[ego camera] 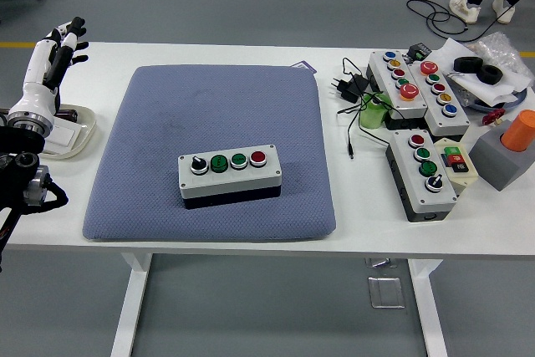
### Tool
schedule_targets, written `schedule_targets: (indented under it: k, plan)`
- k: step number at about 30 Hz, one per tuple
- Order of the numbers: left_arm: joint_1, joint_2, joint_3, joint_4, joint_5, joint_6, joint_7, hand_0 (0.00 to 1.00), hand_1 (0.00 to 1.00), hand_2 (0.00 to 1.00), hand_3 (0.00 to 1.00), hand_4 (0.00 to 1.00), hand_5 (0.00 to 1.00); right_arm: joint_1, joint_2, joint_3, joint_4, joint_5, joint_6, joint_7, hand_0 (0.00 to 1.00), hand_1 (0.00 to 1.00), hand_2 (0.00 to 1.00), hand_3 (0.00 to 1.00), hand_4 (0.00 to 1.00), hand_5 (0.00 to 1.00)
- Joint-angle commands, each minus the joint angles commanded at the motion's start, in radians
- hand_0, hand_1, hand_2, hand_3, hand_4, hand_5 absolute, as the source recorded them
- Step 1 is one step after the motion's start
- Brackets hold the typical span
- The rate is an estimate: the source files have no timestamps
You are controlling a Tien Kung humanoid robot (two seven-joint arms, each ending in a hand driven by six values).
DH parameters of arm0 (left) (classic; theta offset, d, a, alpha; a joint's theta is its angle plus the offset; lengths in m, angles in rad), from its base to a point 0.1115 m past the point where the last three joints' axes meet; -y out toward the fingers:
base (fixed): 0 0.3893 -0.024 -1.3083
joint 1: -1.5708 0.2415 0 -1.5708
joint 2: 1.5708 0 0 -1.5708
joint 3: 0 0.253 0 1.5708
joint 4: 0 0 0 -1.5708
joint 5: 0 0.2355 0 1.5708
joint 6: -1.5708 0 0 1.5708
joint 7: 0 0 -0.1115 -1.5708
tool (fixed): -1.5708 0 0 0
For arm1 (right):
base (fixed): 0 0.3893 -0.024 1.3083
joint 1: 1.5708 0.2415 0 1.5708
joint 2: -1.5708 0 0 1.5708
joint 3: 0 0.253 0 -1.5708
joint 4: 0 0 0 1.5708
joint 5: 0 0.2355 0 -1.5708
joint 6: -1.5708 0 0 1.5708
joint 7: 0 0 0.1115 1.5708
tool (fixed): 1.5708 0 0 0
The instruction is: Pick up the button,place it on the desk,press the button,press the button
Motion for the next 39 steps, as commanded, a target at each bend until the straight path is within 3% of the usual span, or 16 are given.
schedule_targets:
  k: [7,9,39]
  plan:
    - [0.006,0.001,0.006,0.000,-0.292,-0.030,0.004,0.755,0.825,0.888,0.859,0.656,0.998,0.000,-0.001,0.004,0.000,-0.005,0.001,0.000,0.627,0.477,0.539,0.582,0.279,0.022]
    - [0.008,0.003,0.008,0.001,-0.334,-0.050,0.004,0.755,0.828,0.887,0.856,0.655,0.998,-0.001,-0.002,0.005,0.000,-0.004,0.000,0.001,0.627,0.477,0.539,0.582,0.279,0.022]
    - [0.010,0.011,0.021,0.016,-0.353,-0.105,-0.014,0.742,0.828,0.883,0.853,0.663,0.998,-0.002,-0.003,0.003,0.000,0.001,-0.002,0.004,0.627,0.477,0.539,0.582,0.279,0.022]
